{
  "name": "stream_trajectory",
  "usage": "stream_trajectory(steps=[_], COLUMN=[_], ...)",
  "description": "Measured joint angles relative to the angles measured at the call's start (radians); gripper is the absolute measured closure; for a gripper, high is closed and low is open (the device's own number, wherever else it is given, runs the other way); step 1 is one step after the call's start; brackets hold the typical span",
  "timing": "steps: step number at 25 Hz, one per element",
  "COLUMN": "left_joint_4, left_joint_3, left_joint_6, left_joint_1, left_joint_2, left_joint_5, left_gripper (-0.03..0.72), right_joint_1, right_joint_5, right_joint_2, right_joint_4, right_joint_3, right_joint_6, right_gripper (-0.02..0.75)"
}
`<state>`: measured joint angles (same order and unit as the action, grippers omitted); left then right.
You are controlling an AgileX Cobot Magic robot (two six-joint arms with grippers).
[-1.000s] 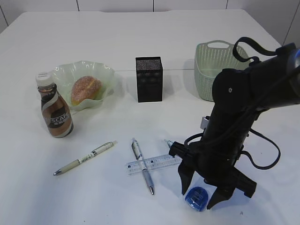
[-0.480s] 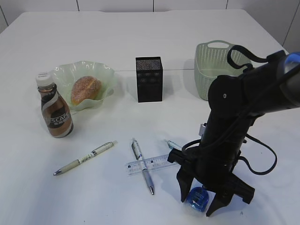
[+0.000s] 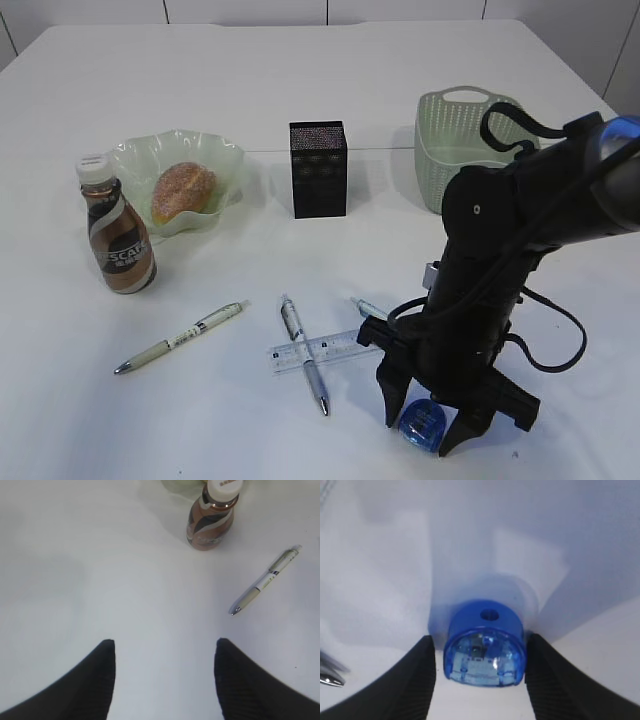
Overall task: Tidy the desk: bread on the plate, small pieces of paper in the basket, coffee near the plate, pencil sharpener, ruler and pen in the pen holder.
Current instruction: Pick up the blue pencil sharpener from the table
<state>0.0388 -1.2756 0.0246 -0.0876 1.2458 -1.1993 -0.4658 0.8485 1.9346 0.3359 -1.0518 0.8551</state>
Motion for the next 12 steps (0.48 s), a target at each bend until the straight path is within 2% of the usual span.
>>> stream_trajectory(steps=[8,12], left_joint_4=[0.0,0.0], left_joint_3=[0.0,0.0], left_joint_6=[0.0,0.0], left_joint_1=[0.0,0.0], left_joint_2=[0.0,0.0], left_joint_5=[0.002,0.002], left_gripper=[0.252,0.252], right_joint_1=[0.0,0.0], right_joint_5=[-0.005,-0.008], right_joint_2=[0.0,0.0], right_joint_4=[-0.029,-0.031], right_joint_3=[0.0,0.0], right_joint_6=[0.0,0.0], right_gripper=[0.293,0.322])
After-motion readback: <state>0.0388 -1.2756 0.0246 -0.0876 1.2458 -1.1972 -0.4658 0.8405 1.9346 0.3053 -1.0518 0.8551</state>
